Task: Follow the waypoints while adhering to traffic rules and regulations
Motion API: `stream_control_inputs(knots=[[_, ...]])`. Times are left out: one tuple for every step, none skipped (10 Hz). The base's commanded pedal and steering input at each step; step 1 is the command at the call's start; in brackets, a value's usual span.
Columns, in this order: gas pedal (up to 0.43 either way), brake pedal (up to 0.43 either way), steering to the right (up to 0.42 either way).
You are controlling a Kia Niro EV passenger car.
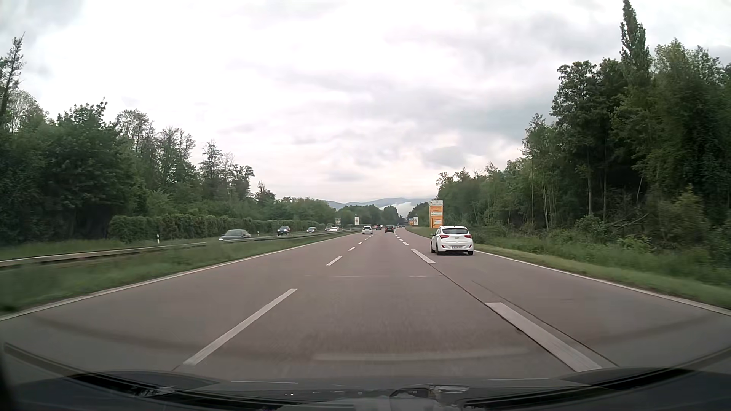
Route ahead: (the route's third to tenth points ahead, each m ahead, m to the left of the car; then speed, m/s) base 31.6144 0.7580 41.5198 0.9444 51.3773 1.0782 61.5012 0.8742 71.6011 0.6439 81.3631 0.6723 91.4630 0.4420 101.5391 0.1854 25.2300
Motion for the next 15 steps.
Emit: stream_control_inputs(knots=[[0.157,0.000,0.002],[0.157,0.000,0.003],[0.157,0.000,0.002],[0.157,0.000,0.002],[0.169,0.000,0.003],[0.169,0.000,0.002],[0.177,0.000,0.003],[0.177,0.000,0.002],[0.177,0.000,0.002],[0.177,0.000,0.003],[0.177,0.000,0.002],[0.177,0.000,0.002],[0.177,0.000,0.002],[0.177,0.000,0.003],[0.177,0.000,0.003]])
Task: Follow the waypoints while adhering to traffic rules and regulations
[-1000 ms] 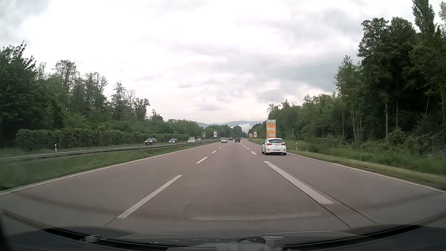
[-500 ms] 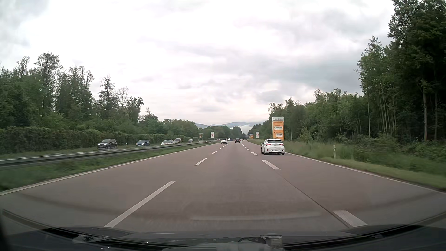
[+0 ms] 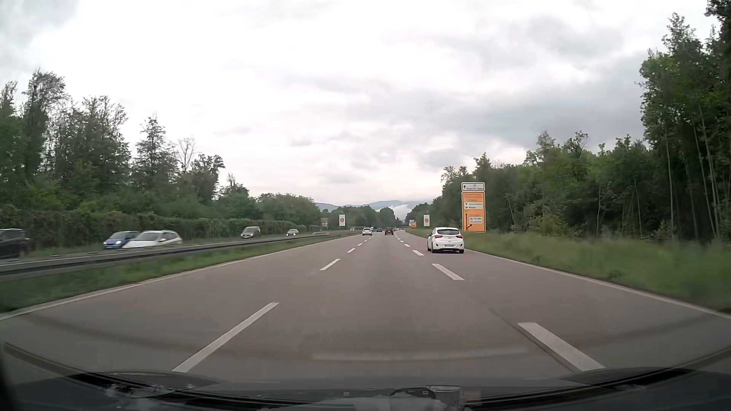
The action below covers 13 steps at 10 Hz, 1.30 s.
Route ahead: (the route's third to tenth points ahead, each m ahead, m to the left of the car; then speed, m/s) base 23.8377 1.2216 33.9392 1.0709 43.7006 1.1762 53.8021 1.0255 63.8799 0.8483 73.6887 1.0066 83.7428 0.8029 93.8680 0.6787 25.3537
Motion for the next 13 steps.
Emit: stream_control_inputs(knots=[[0.177,0.000,0.003],[0.177,0.000,0.003],[0.177,0.000,0.002],[0.177,0.000,0.003],[0.177,0.000,0.002],[0.177,0.000,0.003],[0.177,0.000,0.002],[0.177,0.000,0.002],[0.177,0.000,0.002],[0.177,0.000,0.003],[0.177,0.000,0.002],[0.177,0.000,0.003],[0.177,0.000,0.002]])
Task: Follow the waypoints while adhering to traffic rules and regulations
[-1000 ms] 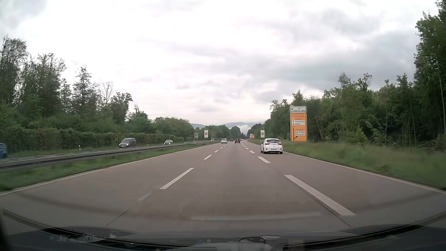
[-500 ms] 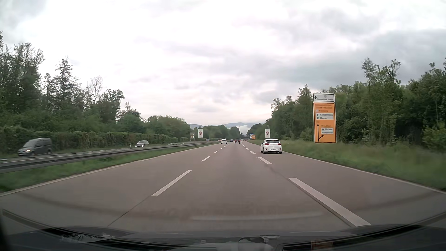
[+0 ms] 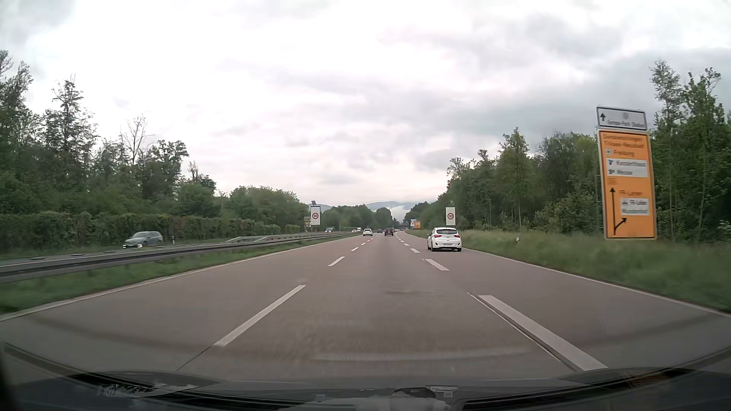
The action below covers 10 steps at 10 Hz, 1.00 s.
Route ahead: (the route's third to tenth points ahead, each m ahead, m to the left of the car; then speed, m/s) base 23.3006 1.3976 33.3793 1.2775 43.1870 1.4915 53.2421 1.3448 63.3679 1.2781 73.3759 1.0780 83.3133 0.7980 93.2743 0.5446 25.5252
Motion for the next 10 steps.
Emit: stream_control_inputs(knots=[[0.177,0.000,0.003],[0.177,0.000,0.002],[0.177,0.000,0.003],[0.177,0.000,0.003],[0.177,0.000,0.003],[0.177,0.000,0.003],[0.177,0.000,0.003],[0.177,0.000,0.003],[0.177,0.000,0.003],[0.177,0.000,0.003]])
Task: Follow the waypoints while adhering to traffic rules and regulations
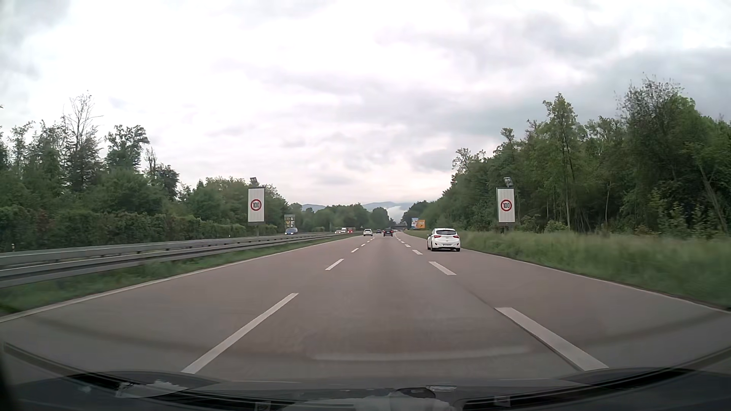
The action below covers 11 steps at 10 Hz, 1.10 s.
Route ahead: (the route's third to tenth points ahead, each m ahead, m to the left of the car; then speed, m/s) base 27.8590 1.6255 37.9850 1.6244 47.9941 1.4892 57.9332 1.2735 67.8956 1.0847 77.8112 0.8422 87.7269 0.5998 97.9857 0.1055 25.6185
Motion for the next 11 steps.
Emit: stream_control_inputs(knots=[[0.177,0.000,0.003],[0.177,0.000,0.003],[0.177,0.000,0.003],[0.177,0.000,0.003],[0.177,0.000,0.003],[0.177,0.000,0.003],[0.177,0.000,0.003],[0.177,0.000,0.003],[0.177,0.000,0.002],[0.177,0.000,0.002],[0.177,0.000,0.002]])
